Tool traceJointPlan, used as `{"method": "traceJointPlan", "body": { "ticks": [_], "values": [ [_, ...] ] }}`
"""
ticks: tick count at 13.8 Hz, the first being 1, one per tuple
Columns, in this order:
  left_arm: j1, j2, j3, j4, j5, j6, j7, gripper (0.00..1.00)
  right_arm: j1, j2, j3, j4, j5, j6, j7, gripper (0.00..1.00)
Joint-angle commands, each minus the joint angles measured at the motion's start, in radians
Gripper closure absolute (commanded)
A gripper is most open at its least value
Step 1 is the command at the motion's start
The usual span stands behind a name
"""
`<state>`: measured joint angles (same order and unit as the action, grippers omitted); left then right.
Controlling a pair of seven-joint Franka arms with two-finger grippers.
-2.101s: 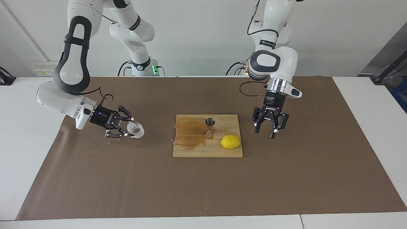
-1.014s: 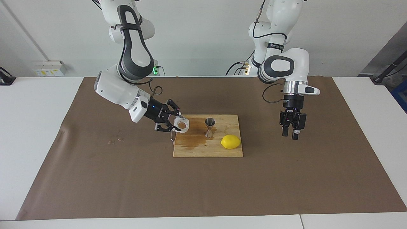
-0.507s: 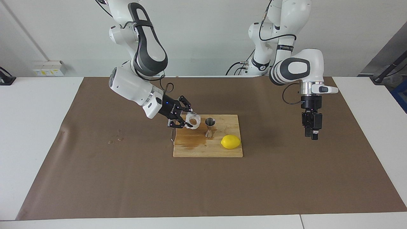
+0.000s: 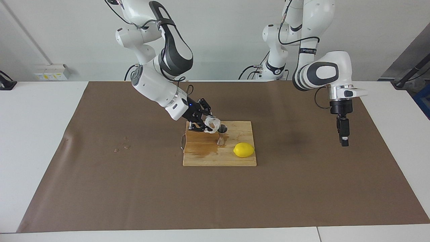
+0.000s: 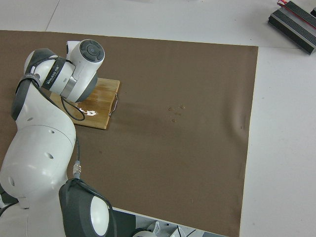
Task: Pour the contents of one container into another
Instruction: 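Carry the white cup over the metal cup while the left gripper withdraws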
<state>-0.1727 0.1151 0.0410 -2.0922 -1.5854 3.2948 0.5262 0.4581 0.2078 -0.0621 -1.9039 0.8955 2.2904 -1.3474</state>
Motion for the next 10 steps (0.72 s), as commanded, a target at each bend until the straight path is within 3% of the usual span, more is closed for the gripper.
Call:
{"method": "traceJointPlan", "body": {
  "ticks": [1, 6, 10],
  "values": [
    [0.039, 0.006, -0.007, 0.006, -0.007, 0.029, 0.160, 0.26, 0.001, -0.002, -0.002, 0.006, -0.064, 0.008, 0.037, 0.97],
    [0.070, 0.011, -0.010, 0.006, -0.007, 0.092, 0.446, 0.26, 0.030, 0.007, -0.002, 0.049, -0.289, 0.001, 0.250, 0.99],
    [0.084, 0.021, -0.010, 0.004, -0.007, 0.157, 0.659, 0.26, 0.062, 0.005, -0.002, 0.062, -0.322, -0.002, 0.326, 1.00]
  ]
}}
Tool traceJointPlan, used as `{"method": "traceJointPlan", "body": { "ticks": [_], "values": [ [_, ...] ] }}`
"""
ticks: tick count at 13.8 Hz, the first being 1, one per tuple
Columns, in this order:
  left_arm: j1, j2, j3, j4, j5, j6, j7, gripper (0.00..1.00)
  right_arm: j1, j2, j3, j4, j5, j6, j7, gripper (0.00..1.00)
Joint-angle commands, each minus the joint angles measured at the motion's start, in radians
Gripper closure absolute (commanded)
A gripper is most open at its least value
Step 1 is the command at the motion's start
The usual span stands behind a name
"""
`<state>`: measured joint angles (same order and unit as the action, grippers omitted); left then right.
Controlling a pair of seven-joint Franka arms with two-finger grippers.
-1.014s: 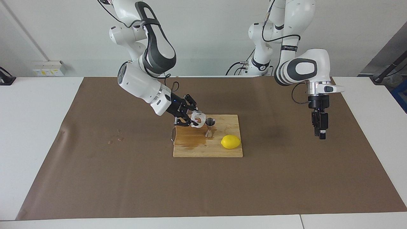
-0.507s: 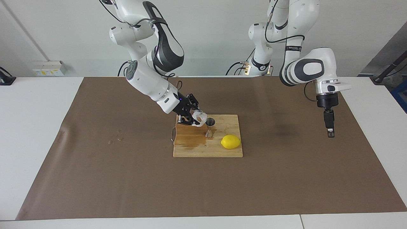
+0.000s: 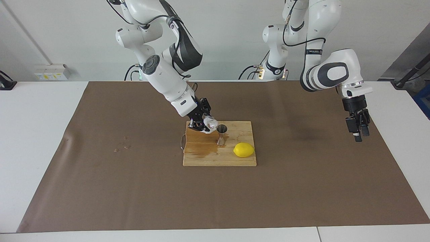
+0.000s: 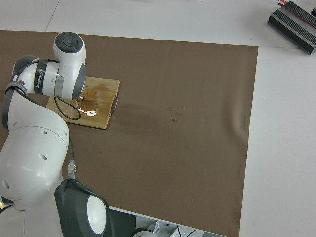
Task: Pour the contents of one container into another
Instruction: 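Tilt the white cup with the right gripper to pour into the metal cup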
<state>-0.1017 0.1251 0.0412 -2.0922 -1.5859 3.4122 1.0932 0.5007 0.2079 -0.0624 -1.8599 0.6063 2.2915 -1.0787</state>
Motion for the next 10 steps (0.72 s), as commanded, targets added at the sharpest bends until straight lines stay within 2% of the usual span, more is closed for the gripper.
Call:
{"method": "traceJointPlan", "body": {
  "ticks": [1, 4, 8, 10],
  "values": [
    [0.013, 0.011, -0.011, 0.004, -0.008, 0.044, 0.121, 0.26, 0.021, 0.004, -0.002, 0.021, -0.069, -0.006, 0.087, 1.00],
    [0.036, 0.013, -0.011, 0.004, -0.008, 0.051, 0.239, 0.26, 0.038, 0.008, -0.001, 0.083, -0.222, -0.091, 0.222, 1.00],
    [0.056, 0.013, -0.011, 0.004, -0.008, 0.051, 0.329, 0.28, 0.041, 0.008, -0.001, 0.100, -0.247, -0.116, 0.243, 1.00],
    [0.066, 0.013, -0.011, 0.004, -0.008, 0.061, 0.420, 0.28, 0.059, 0.010, -0.001, 0.108, -0.305, -0.129, 0.276, 1.00]
  ]
}}
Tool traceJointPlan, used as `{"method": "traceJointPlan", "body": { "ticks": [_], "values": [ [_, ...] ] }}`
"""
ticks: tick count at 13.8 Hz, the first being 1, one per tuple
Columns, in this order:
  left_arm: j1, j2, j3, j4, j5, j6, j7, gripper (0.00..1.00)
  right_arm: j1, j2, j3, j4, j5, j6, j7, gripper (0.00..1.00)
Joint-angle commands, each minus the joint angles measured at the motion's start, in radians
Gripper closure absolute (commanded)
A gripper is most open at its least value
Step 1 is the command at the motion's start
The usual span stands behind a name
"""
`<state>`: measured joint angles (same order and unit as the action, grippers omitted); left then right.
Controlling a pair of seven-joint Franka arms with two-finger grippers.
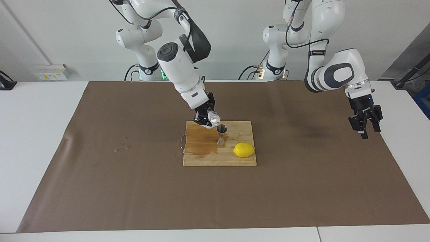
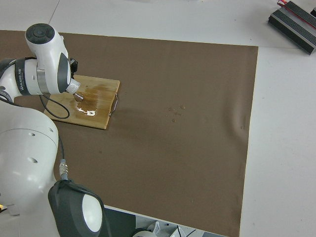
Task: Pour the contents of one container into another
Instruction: 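Tilt the white cup with the right gripper to pour into the metal cup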
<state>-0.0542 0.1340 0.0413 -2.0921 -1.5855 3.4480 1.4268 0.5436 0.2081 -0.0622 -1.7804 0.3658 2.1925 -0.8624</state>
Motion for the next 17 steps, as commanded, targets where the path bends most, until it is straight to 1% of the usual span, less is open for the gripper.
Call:
{"method": "traceJointPlan", "body": {
  "ticks": [1, 3, 5, 7, 9, 12, 15, 17],
  "values": [
    [0.036, 0.004, -0.011, 0.006, -0.008, 0.028, 0.143, 0.28, 0.018, 0.010, -0.001, 0.042, -0.102, -0.048, 0.097, 1.00],
    [0.046, 0.004, -0.011, 0.007, -0.008, 0.028, 0.207, 0.28, 0.036, 0.014, -0.001, 0.079, -0.172, -0.089, 0.176, 1.00],
    [0.053, 0.004, -0.011, 0.007, -0.008, 0.029, 0.243, 0.29, 0.059, 0.019, -0.001, 0.091, -0.208, -0.096, 0.230, 1.00],
    [0.072, 0.006, -0.008, 0.007, -0.008, 0.031, 0.331, 0.29, 0.064, 0.019, -0.001, 0.091, -0.243, -0.099, 0.247, 1.00],
    [0.080, 0.004, -0.008, 0.007, -0.008, 0.031, 0.397, 0.30, 0.073, 0.020, -0.001, 0.111, -0.287, -0.135, 0.252, 1.00],
    [0.088, 0.006, -0.008, 0.007, -0.008, 0.033, 0.472, 0.30, 0.078, 0.030, -0.001, 0.150, -0.312, -0.192, 0.252, 1.00],
    [0.129, 0.006, -0.008, 0.018, -0.008, 0.034, 0.621, 0.31, 0.075, 0.037, -0.001, 0.173, -0.337, -0.201, 0.247, 1.00],
    [0.135, 0.006, -0.008, 0.018, -0.007, 0.036, 0.664, 0.31, 0.075, 0.050, -0.001, 0.200, -0.341, -0.218, 0.247, 1.00]
  ]
}}
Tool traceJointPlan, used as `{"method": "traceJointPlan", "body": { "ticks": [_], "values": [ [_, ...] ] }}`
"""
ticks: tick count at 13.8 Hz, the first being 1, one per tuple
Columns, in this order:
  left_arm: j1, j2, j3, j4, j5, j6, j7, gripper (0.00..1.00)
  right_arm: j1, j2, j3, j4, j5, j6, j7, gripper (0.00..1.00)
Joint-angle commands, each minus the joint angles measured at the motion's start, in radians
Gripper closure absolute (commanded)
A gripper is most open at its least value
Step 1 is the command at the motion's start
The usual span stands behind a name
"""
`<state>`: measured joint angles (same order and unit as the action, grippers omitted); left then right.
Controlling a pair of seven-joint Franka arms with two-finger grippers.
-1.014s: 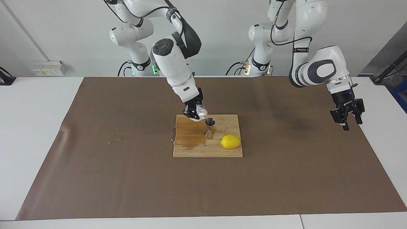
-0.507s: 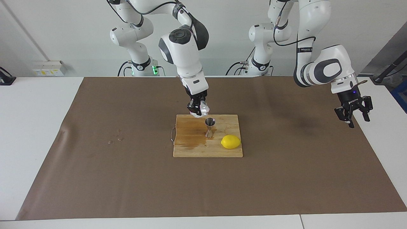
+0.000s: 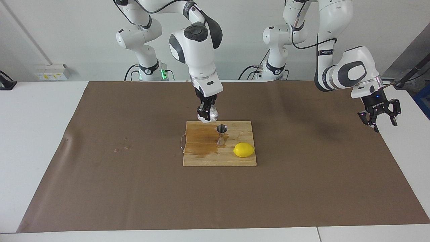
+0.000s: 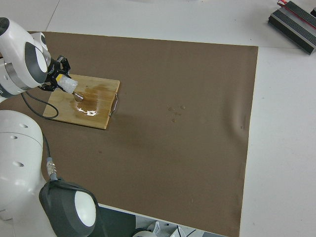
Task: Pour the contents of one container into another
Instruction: 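Tilt the white cup with the right gripper to pour into the metal cup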
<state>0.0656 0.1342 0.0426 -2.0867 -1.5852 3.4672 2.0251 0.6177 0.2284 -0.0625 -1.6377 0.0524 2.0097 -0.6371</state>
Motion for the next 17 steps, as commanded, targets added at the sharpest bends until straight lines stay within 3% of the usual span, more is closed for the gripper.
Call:
{"method": "traceJointPlan", "body": {
  "ticks": [1, 7, 11, 17],
  "values": [
    [0.016, 0.005, -0.009, 0.013, -0.009, 0.019, 0.084, 0.32, 0.001, 0.032, 0.000, 0.073, -0.034, -0.052, 0.020, 1.00],
    [0.037, 0.019, -0.009, 0.060, -0.007, 0.032, 0.208, 0.32, 0.010, 0.074, 0.000, 0.133, -0.077, -0.115, 0.022, 1.00],
    [0.051, 0.016, 0.000, 0.112, 0.016, 0.032, 0.279, 0.32, 0.011, 0.146, 0.035, 0.249, -0.078, -0.144, 0.028, 1.00],
    [0.053, 0.007, 0.016, 0.183, 0.135, 0.032, 0.400, 0.30, 0.011, 0.141, 0.035, 0.249, -0.115, -0.150, 0.027, 1.00]
  ]
}}
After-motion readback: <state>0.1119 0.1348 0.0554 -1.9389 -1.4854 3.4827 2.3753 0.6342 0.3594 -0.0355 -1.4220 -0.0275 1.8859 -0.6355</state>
